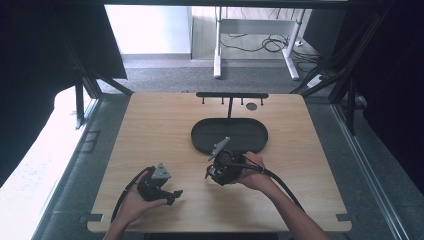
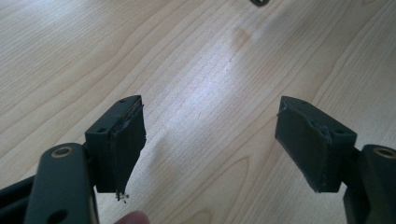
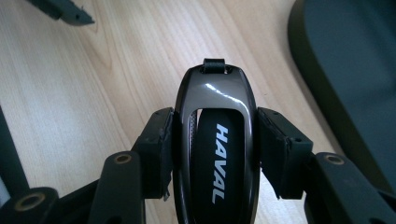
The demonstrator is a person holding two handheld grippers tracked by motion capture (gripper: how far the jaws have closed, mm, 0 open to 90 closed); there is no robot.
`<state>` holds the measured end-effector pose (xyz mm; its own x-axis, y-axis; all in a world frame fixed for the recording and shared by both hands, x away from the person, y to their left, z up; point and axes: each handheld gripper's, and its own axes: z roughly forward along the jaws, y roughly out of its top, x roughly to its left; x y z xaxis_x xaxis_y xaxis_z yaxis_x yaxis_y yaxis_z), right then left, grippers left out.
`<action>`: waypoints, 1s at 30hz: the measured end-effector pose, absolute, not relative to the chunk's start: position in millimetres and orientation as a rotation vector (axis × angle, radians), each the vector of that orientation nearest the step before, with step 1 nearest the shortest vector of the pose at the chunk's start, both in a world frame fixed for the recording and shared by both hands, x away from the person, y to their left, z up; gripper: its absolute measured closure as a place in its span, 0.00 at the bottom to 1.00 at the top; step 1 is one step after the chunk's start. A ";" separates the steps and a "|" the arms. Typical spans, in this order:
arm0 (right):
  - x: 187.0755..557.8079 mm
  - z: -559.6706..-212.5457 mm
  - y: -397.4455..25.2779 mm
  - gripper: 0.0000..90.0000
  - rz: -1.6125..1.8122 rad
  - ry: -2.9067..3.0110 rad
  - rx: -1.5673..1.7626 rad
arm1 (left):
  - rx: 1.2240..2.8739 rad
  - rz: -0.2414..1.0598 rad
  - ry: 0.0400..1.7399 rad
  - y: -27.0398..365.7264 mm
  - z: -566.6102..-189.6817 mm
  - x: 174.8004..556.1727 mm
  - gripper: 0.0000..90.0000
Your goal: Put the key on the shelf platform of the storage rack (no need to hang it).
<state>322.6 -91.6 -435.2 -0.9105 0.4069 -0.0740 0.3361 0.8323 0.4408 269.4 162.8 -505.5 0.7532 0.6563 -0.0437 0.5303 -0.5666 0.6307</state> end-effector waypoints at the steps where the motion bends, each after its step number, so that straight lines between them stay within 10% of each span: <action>1: 323.3 -433.7 -91.8 0.55 0.642 2.845 0.578 | 2.309 0.258 0.886 162.9 -505.3 269.3 0.27; 30: 346.0 -415.9 -97.8 0.55 0.703 2.816 0.603 | 2.322 0.259 0.889 161.9 -507.3 270.1 0.27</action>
<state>346.0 -97.8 -415.9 -0.9022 0.4254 -0.0713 0.3419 0.8062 0.4828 270.1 161.9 -507.3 0.7531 0.6567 -0.0393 0.5327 -0.5736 0.6223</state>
